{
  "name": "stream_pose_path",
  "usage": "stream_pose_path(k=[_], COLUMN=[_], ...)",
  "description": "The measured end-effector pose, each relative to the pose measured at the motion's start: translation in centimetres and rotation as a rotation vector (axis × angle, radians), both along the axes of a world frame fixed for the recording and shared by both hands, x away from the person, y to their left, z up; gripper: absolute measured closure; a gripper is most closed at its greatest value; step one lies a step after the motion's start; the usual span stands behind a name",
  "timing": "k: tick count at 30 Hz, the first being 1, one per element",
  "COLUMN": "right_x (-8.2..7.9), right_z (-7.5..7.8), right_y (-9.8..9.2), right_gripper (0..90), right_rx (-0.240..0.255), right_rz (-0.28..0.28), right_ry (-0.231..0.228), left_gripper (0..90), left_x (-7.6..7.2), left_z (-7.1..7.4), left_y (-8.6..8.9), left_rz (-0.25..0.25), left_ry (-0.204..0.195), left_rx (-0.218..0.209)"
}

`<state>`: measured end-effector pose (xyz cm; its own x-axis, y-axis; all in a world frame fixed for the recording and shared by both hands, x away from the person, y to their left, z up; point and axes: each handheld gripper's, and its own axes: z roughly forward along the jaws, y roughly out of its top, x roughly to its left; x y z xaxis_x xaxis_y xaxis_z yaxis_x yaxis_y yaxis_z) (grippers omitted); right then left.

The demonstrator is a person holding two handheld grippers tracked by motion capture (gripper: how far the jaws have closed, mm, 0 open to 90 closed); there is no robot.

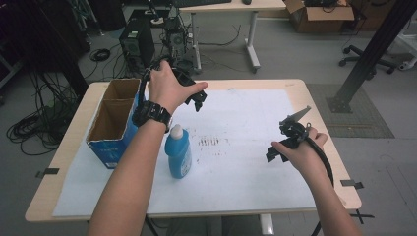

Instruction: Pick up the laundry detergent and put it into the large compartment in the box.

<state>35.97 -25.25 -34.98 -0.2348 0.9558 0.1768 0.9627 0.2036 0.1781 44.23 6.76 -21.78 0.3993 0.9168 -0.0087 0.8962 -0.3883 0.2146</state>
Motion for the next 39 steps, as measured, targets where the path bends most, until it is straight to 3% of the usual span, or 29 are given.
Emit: stream_pose_path(k=[21, 27, 39], right_x=[-0.3, -0.4, -0.8], right_z=[-0.2, -0.2, -0.3], right_y=[0.2, 0.4, 0.3], right_gripper=[5.7, 5.8, 5.7], right_rx=[0.01, 0.013, 0.018], right_rz=[0.004, 0.015, 0.022], right_ry=[-0.006, -0.002, -0.01], left_gripper=[3.9, 3.8, 3.8], left_x=[-0.6, -1.3, -3.6], left_z=[0.4, 0.7, 1.7], left_y=[0.4, 0.6, 0.5], left_rz=[0.006, 0.016, 0.022], left_ry=[0.008, 0.003, -0.006], left_rx=[0.006, 0.026, 0.029])
